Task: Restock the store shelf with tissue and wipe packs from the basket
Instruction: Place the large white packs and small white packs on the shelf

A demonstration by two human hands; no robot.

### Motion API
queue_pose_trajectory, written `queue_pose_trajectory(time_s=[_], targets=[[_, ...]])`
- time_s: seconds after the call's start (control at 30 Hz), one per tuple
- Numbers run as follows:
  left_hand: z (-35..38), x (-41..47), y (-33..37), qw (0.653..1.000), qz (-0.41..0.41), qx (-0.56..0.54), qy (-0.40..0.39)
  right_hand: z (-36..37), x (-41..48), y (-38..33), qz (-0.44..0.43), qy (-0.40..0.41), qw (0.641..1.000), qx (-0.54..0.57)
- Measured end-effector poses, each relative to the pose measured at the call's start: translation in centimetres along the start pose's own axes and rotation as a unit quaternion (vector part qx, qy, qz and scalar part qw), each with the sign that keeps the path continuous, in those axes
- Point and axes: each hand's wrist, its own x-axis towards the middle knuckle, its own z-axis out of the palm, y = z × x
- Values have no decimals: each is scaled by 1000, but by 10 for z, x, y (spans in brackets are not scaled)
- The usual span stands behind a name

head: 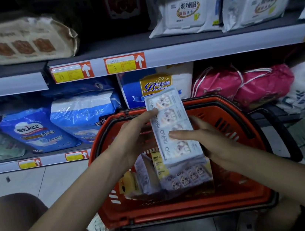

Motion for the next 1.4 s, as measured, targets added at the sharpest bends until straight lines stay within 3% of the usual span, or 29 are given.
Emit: queue_pose_trajectory(time_s=[0.3, 0.53, 0.6, 0.7, 0.8, 0.97, 1.07, 1.2, 1.4], targets=[[-1, -7, 3, 998, -29, -52, -15, -3, -14, -19, 16, -75, 995, -60], [-10, -4, -2, 980, -91, -167, 61, 0, -31, -21, -139, -52, 985, -85], [-11, -3, -3, 968, -109, -217, 70, -2, -32, -15, -219, -23, 948, -229], [-10, -3, -5, 956, -119, -258, 75, -8, -30, -4, -321, -11, 842, -434], [-10, -4, -5, 953, -127, -268, 64, -9, -27, 3, -352, 13, 808, -473], [-7, -7, -8, 962, -119, -240, 54, -14, -21, 1, -389, 121, 752, -518], [-7, -8, -7, 977, -80, -193, 47, -14, -26, -3, -380, 116, 806, -439], [-12, -10, -2, 989, -44, -141, 13, -10, -34, -10, -283, 88, 936, -188], [-16, -10, 5, 996, 4, -83, 16, -20, -36, -18, -226, 83, 971, -16]])
